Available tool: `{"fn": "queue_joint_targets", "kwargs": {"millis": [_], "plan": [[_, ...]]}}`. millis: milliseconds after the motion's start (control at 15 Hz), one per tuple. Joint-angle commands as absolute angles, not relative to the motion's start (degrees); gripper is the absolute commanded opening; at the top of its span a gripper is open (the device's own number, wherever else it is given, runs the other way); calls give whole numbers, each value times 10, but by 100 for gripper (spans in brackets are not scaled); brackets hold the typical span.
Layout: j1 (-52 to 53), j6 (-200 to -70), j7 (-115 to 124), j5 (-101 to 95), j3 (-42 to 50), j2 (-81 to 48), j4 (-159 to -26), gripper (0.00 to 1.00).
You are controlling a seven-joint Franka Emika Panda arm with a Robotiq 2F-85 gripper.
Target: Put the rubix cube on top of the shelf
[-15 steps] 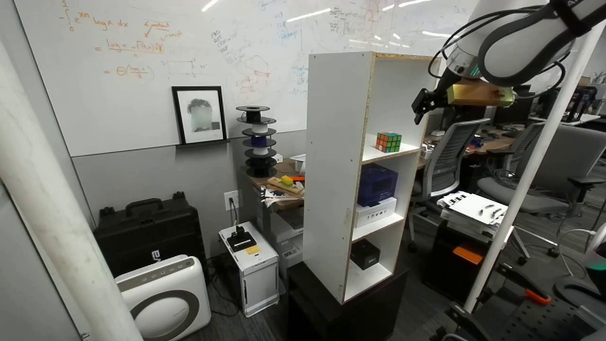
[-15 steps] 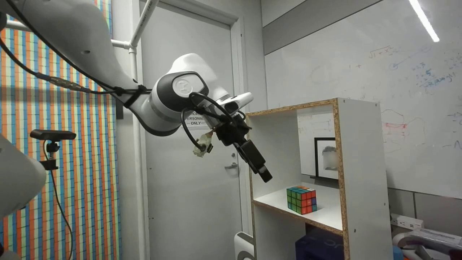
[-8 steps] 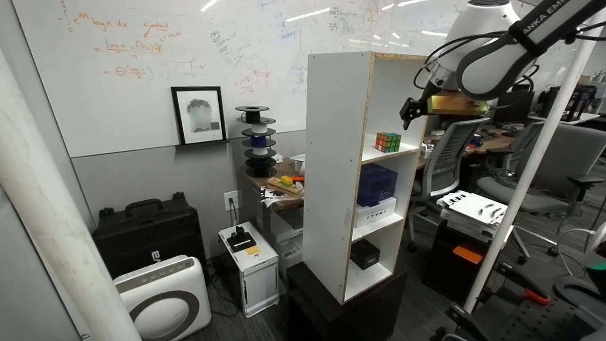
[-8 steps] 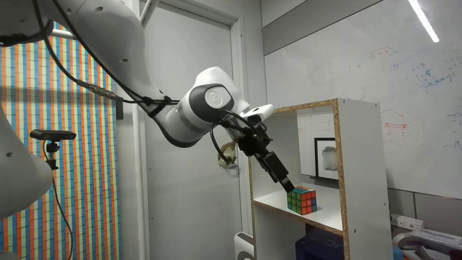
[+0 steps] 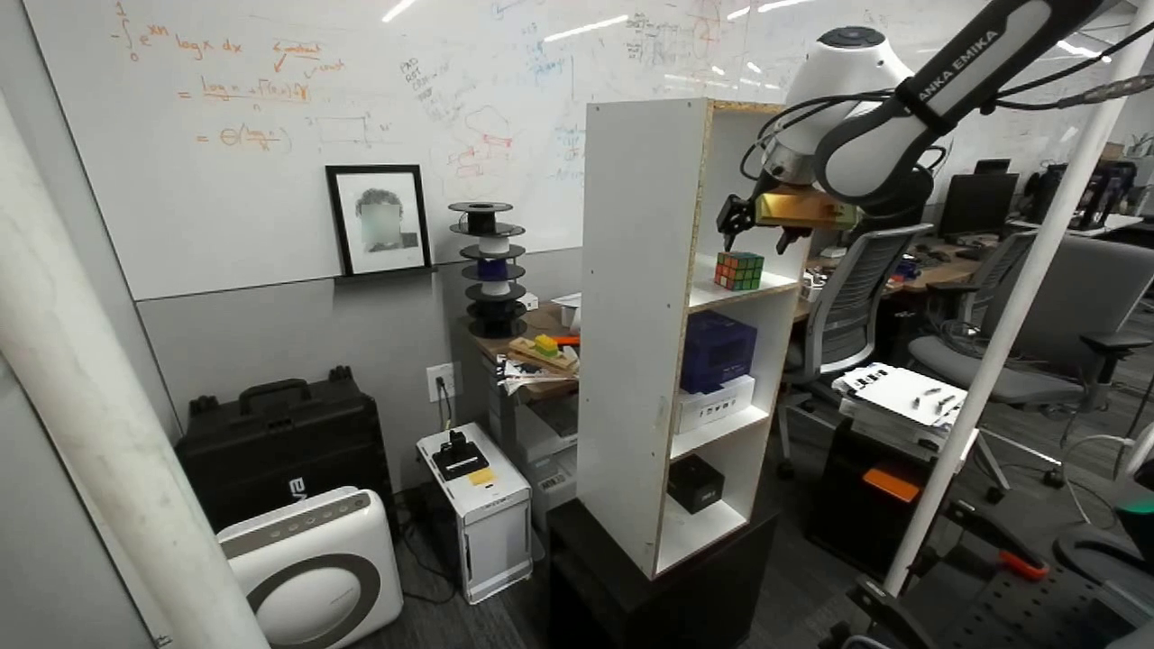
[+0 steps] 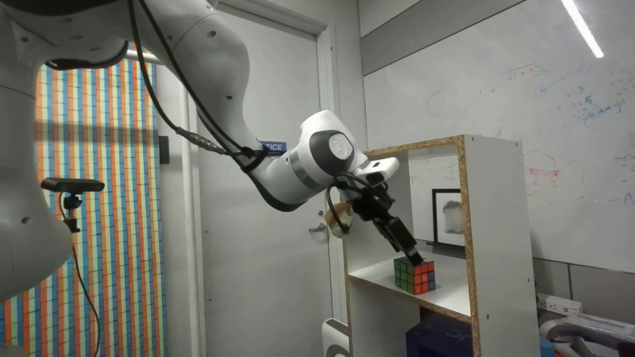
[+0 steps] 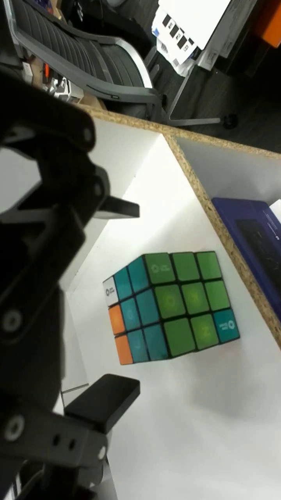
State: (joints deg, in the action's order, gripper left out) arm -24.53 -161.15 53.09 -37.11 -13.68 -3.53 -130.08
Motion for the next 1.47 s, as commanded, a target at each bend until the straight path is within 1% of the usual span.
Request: {"fn": "queue_joint_targets", "kwargs": {"millis": [0,200,267,333,467,667,733,800,867,1067,1400], "plan": [[-237,-1598,552,-388,-137,-83,-1250,100],[-231,-1598,551,-386,-137,-104,-1242,100],[-228,-1600,557,-394,-134,-108,-1240,95],[-225,-1598,557,-396,-134,-111,-1238,73],[-225,-1596,550,-387,-136,-112,-1240,70],[-229,-1595,536,-369,-141,-89,-1253,44],[-233,-1591,522,-355,-146,-80,-1258,38],[-156,-1588,458,-281,-72,-63,-1273,38],[-154,-1573,414,-231,-77,-46,-1286,38],[-102,-1503,298,-113,-50,24,-1317,38],[-55,-1341,270,-112,-42,169,-1346,38]]}}
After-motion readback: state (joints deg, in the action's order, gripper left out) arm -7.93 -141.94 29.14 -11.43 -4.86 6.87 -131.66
